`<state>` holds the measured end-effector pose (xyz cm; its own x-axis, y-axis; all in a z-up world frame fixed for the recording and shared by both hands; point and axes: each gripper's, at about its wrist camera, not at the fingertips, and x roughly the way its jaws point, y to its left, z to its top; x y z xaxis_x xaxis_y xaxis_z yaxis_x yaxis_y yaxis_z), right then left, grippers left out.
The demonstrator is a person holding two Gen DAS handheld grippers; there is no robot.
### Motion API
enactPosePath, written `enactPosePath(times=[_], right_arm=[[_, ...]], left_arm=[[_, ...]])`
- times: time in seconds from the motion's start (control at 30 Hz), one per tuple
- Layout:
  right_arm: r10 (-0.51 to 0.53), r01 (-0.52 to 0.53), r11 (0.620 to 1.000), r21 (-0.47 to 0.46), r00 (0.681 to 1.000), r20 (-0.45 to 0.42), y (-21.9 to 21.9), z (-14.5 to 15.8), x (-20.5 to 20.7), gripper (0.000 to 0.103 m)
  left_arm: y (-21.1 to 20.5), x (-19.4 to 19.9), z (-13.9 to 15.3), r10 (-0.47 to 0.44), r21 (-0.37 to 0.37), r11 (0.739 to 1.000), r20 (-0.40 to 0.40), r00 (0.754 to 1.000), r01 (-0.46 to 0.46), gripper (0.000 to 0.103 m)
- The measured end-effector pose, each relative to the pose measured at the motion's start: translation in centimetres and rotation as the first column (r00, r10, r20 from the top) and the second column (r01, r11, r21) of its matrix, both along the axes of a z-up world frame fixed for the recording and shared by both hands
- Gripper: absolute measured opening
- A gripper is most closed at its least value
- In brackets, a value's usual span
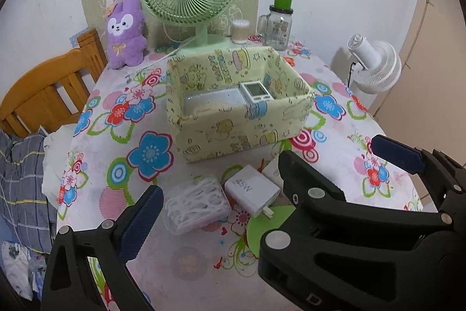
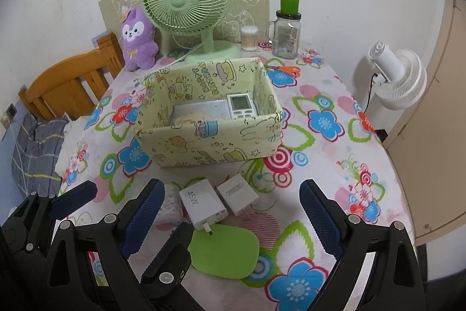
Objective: Organize rigid objects
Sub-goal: 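Withdraw both grippers from the box back toward the chargers and floss box, then grasp the larger white charger with the right gripper while the left gripper grasps the floss box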
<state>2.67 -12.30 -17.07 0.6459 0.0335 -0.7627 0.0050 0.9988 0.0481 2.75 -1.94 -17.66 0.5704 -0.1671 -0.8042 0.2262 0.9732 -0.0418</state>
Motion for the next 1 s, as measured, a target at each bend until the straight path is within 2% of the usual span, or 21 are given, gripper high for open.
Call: enactPosePath(times=[0.43, 1.0], right_arm=[[0.009, -0.01, 1.0, -0.022, 0.999, -0.042, 0.6, -3.9, 0.2, 0.095], [0.006, -0.008, 1.0, -0.019, 0.997, -0.07, 1.6, -7.3, 2.0, 0.095]], left_arm=[[0.3, -0.1, -3.7, -0.002, 0.006, 1.0, -0.044, 0.999, 0.002, 0.1], [1.3, 1.5, -6.8, 0.009, 0.027, 1.0, -0.054, 0.999, -0.008, 0.099]])
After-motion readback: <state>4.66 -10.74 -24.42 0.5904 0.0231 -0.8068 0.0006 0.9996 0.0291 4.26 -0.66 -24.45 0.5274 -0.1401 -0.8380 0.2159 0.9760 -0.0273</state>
